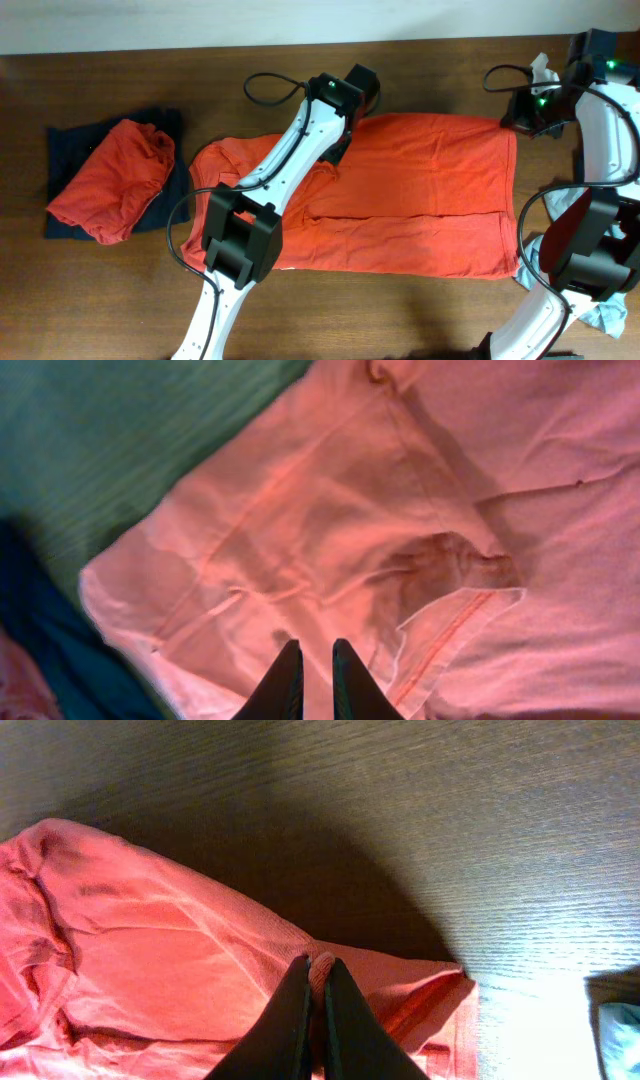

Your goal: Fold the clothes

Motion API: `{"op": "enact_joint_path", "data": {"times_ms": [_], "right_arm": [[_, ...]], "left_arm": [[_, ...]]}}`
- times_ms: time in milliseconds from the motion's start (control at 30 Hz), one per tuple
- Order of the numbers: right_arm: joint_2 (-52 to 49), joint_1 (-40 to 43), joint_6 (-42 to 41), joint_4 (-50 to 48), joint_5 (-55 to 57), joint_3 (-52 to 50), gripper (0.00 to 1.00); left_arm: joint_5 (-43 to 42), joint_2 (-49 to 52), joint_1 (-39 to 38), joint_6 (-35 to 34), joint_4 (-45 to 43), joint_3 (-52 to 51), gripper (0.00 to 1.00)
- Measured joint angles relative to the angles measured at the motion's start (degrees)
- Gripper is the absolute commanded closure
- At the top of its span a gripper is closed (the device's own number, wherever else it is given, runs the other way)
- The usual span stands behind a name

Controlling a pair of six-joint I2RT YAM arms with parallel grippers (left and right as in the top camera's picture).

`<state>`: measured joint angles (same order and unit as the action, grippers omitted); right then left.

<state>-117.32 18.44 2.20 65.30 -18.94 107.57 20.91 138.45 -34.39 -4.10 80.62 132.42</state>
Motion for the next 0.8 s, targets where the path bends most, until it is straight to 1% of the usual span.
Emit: {"op": "enact_joint_path", "data": {"times_ms": [67,100,200,300,333,400,467,667,800], "right_arm": [[0.00,0.00,0.00,0.07,0.46,0.00,0.96],[0.00,0.00,0.02,0.07,0.63,0.00,0.96],[0.00,0.00,0.02,0.04,0.92,0.00,0.95],[0.00,0.00,0.02,0.07,1.07,0.00,0.95],[0.00,0.00,0.00,0.09,1.11,0.00,0.95],[0.00,0.00,0.00,0.07,1.14,0.00,0.95],[0.00,0.00,0.02,0.07,1.14,0.00,0.95],[0.00,0.00,-0.02,0.09,1.11,0.00,0.96],[0.00,0.00,0.00,0.11,1.14,0.00,0.95]], "left_arm": [[0.48,0.00,0.00,0.04,0.22,0.63,0.77],[0.39,0.00,0.00,0.04,0.22,0.72,0.75],[-3.30,0.00,0.00,0.04,-0.52,0.76,0.72],[-7.04,0.00,-0.22,0.04,-4.26,0.42,0.68],[-7.61,0.00,-0.44,0.04,-5.75,0.04,0.65],[-8.28,0.09,-1.03,0.09,-7.52,-0.96,0.63],[-8.22,0.48,-1.84,0.09,-7.98,-1.66,0.58],[-7.23,4.17,-4.24,-0.02,-8.81,-2.27,0.58],[-6.32,6.25,-4.48,-0.02,-9.18,-2.80,0.57]]}}
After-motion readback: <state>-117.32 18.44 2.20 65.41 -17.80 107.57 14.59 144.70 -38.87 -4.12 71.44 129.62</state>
